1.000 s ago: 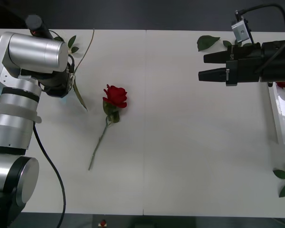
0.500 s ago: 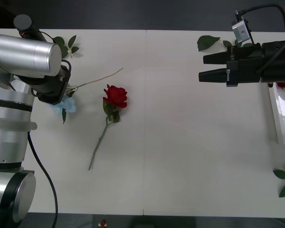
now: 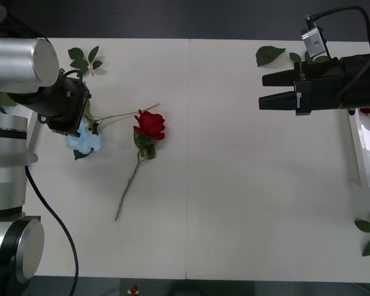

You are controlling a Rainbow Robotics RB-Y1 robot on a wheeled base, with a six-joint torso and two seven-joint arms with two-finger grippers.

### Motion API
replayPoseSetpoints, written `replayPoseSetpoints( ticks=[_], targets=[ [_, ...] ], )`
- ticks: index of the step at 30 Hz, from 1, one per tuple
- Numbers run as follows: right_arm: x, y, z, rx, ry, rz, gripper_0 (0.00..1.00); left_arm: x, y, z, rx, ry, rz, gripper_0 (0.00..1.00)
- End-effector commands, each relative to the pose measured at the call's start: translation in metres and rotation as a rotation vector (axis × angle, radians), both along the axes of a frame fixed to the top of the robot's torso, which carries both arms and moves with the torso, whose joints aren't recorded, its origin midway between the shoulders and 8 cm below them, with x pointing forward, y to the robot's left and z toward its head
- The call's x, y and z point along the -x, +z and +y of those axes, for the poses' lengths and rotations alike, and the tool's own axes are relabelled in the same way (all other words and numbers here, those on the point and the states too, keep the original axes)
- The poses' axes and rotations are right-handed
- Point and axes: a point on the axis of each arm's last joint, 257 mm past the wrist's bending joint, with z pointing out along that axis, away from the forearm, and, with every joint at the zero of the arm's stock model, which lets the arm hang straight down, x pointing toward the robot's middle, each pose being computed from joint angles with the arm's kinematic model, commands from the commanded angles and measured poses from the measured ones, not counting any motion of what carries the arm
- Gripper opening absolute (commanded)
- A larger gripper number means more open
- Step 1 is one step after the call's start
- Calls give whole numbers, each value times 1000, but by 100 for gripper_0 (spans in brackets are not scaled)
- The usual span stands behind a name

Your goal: Put the red flowers into the right box and the blue flowers into the left box

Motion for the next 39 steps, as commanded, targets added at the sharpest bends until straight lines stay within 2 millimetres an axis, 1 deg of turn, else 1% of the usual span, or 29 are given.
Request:
replayPoseSetpoints(
  ticks=[1,2,3,4,6,8,10,11,12,13,15,18,23,25,28,30,31,35,37,39],
  targets=[
    [-3,17,-6,5,-6,-21,96,-21,49,1,10,26,-101,100],
    [-2,17,-6,3,-6,-20,96,-22,50,3,18,38,-107,100],
    [-3,17,-7,3,-9,-20,96,-30,55,4,44,79,-136,100],
    [-3,16,-7,5,-8,-20,96,-34,57,2,58,94,-150,100],
    [-3,16,-7,4,-9,-21,96,-51,62,-2,104,153,-185,100],
    [-4,17,-7,4,-12,-22,96,-62,59,-1,116,195,-192,100],
    [-4,17,-7,4,-12,-22,96,-71,50,4,103,228,-195,100],
    [-4,17,-7,4,-12,-22,96,-77,40,8,86,244,-199,100],
    [-4,17,-7,4,-12,-22,96,-80,34,9,78,247,-198,100],
    [-4,16,-8,6,-13,-23,96,-81,29,10,72,251,-198,100],
    [-4,17,-10,11,-15,-23,97,-85,13,14,49,263,-189,100],
    [-3,16,-13,21,-12,-22,97,-88,-4,18,34,269,-180,100],
    [-4,13,-17,40,-19,-26,96,-90,-26,17,11,268,-166,100],
    [-4,14,-20,42,-21,-26,96,-89,-29,8,15,259,-161,100],
    [-4,14,-21,45,-23,-27,96,-88,-19,-2,29,254,-154,100],
    [-4,14,-21,45,-23,-27,96,-85,-9,-7,30,248,-139,100],
    [-4,14,-21,45,-23,-27,97,-84,0,-11,35,242,-137,100],
    [-4,14,-22,46,-24,-27,96,-80,26,-17,59,241,-132,100],
    [-5,14,-22,46,-25,-28,96,-77,35,-20,66,237,-127,100],
    [-5,14,-22,47,-26,-28,97,-74,42,-18,72,240,-116,100]
  ],
)
